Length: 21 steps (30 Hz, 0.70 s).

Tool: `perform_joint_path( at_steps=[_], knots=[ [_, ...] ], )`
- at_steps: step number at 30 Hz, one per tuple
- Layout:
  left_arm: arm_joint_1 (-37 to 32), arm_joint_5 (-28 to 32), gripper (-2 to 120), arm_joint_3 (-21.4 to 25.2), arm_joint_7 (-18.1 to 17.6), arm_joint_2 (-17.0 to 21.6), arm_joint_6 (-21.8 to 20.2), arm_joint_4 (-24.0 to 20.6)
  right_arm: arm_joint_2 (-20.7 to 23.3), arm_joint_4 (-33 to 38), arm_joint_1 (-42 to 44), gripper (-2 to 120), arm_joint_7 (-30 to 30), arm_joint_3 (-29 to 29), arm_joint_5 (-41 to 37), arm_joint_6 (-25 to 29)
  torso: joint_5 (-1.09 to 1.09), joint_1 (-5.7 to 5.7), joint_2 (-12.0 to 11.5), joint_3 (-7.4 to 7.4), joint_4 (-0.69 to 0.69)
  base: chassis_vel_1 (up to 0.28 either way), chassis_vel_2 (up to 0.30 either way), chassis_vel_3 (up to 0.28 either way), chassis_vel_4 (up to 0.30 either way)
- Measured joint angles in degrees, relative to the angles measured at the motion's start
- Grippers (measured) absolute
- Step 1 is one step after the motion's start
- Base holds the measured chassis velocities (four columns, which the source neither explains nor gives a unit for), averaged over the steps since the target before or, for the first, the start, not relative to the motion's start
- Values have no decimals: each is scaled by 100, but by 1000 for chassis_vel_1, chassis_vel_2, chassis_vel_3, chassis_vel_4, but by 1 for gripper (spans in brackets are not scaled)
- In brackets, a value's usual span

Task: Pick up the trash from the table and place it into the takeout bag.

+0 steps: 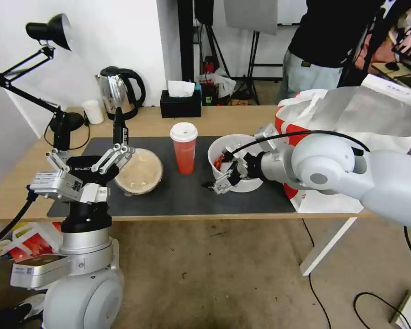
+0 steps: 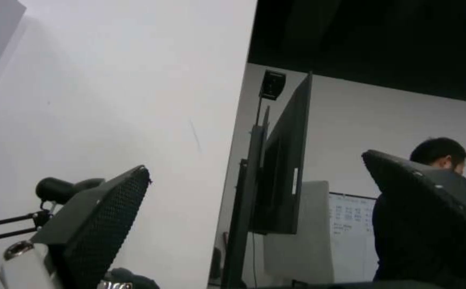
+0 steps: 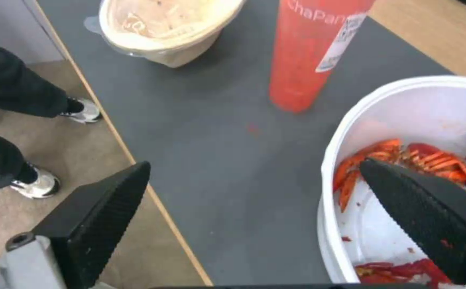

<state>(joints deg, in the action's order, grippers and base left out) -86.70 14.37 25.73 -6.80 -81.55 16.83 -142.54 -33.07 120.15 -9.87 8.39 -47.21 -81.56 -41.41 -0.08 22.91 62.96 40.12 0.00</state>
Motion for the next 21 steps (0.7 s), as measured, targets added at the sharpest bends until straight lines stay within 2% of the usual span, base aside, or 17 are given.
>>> perform_joint_path(
  at_steps=[21],
  knots=[
    [-54,-1,100,11,0,-20,4,-42,1,-167,360,100,193,114,2,1,-1,0,0,0,0,0,0,0,0]
  ],
)
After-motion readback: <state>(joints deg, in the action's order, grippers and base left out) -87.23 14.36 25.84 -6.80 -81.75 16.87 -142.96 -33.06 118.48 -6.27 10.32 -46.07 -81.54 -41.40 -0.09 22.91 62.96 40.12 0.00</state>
